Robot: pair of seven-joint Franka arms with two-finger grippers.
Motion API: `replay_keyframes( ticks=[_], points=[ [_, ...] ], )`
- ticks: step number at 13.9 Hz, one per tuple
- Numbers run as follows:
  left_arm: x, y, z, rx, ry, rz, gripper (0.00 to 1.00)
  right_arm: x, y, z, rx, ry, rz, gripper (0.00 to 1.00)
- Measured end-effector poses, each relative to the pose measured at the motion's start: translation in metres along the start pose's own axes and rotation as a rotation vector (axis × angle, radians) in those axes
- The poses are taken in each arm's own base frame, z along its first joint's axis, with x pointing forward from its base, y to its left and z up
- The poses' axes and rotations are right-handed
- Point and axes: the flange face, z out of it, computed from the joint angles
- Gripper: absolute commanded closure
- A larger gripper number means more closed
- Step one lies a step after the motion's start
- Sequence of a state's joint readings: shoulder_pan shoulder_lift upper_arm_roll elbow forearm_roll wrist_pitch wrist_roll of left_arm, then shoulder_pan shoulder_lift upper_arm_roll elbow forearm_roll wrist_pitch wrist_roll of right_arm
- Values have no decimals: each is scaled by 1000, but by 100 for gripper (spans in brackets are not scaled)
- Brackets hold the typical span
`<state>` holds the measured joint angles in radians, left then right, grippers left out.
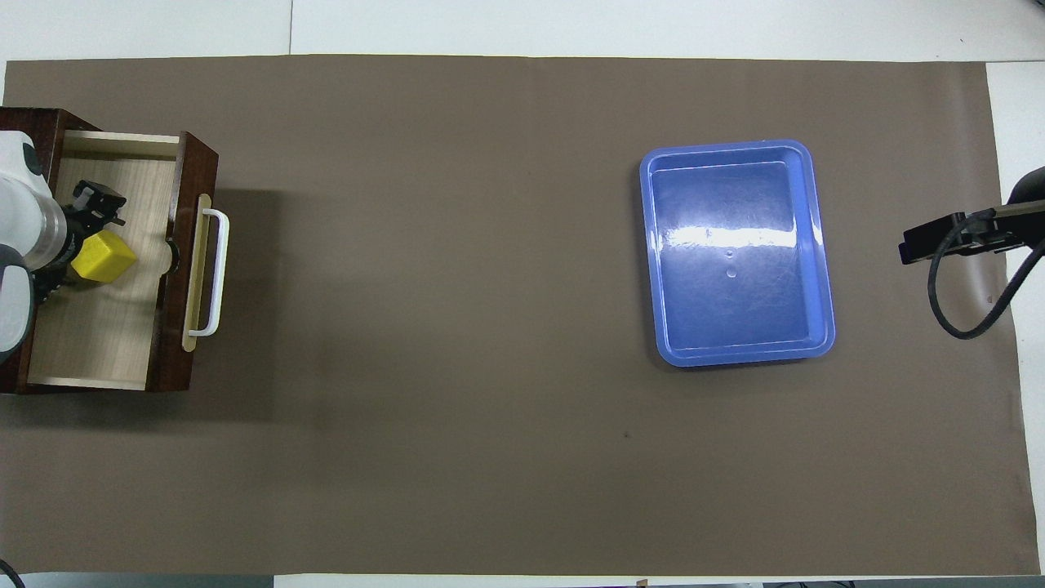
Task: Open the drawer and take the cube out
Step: 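Lift the cube with the left gripper while the right gripper approaches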
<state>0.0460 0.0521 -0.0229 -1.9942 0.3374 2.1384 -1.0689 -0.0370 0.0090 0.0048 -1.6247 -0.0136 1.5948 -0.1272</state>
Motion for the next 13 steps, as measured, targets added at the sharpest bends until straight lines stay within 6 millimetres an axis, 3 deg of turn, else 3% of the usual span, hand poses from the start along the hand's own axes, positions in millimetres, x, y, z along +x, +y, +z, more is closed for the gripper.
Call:
replay_keyframes(
  ticks=[4, 5, 7, 8, 13],
  points=[
    [-10, -1, 14, 19, 12, 3, 0, 0, 0, 0, 0, 0, 0, 0],
    [-9, -1, 14, 16, 17, 3, 9, 0, -1, 0, 0, 0, -1, 0],
    [-9, -1, 14, 10, 22, 1, 77, 0, -1, 0, 0, 0, -2, 0],
    [-8, -1, 14, 7, 23, -7, 100, 0, -2, 1, 0, -1, 5, 0],
    [-12, 14, -3, -5, 34, -13, 100, 5, -35, 23, 89, -19, 229, 0]
  ],
)
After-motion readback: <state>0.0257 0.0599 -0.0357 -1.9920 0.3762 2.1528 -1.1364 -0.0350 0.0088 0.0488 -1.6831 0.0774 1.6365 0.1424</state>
